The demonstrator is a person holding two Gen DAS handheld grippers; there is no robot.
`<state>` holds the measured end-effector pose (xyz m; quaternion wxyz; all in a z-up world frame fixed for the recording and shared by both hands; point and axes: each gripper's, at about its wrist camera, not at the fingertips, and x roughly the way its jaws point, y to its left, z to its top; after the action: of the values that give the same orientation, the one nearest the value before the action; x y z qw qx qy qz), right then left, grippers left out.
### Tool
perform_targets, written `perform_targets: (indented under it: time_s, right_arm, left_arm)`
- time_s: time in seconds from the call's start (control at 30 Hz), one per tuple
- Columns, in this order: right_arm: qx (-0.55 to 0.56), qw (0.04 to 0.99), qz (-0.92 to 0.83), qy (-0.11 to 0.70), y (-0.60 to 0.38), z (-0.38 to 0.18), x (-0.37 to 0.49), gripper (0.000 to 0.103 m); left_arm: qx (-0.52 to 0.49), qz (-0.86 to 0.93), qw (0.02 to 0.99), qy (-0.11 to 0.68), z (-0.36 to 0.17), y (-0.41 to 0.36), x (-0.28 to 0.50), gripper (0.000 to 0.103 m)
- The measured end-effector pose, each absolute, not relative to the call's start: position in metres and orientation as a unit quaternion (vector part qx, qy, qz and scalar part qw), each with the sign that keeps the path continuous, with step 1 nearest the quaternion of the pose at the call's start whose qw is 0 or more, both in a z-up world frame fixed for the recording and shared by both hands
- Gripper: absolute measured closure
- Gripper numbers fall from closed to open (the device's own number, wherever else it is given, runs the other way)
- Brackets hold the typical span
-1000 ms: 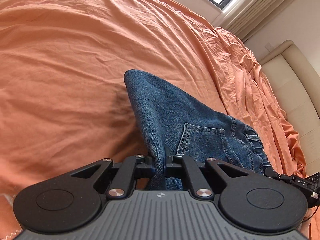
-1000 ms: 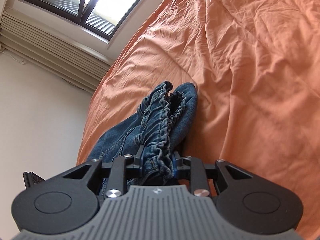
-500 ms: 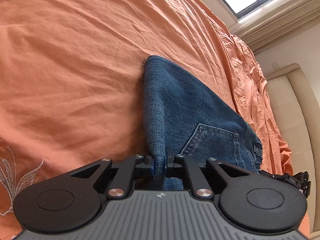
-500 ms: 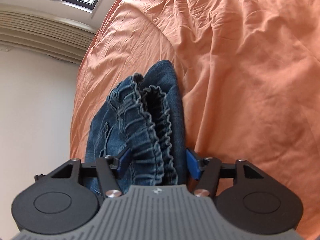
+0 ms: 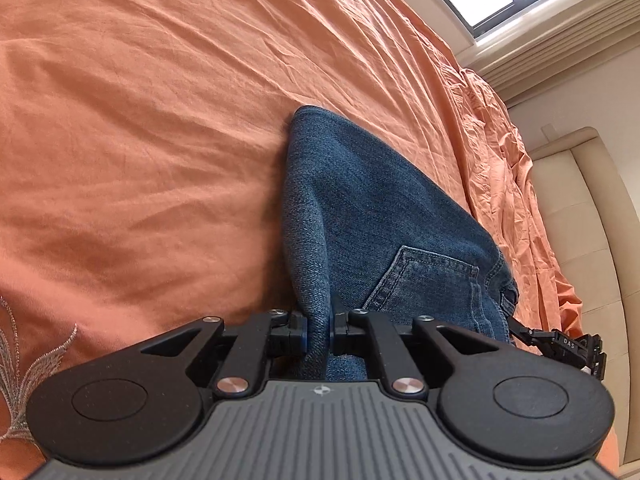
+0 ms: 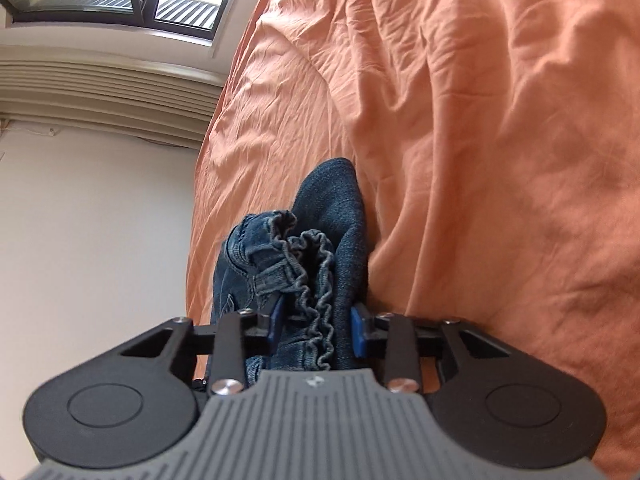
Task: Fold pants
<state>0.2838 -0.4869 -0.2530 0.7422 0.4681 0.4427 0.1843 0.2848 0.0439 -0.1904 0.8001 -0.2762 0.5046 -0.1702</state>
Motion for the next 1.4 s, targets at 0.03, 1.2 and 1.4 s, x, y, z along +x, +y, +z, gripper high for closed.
perform_targets:
  time_s: [0.03, 1.2, 1.4]
  right_arm:
    - [0.453, 0.753, 0.178, 0.443, -0.483, -0.247, 0.282, 0.078]
    - [0.284, 0.839, 0.265, 0.382, -0.213, -0.059, 0.362, 0.084]
    - [0.283, 0.821, 0.273, 0.414, -0.166, -0.096, 0.399, 0.084]
  left_arm:
    - [-0.27, -0.169, 0.802, 0.505, -0.189, 0.042, 0.285, 0.095]
    - [-0.185, -0.102, 0.895, 0.393, -0.015, 0.212, 0.305, 0.097]
    - [-0.195, -0.081, 0.886, 0.412, -0.05, 0.254, 0.33, 0.097]
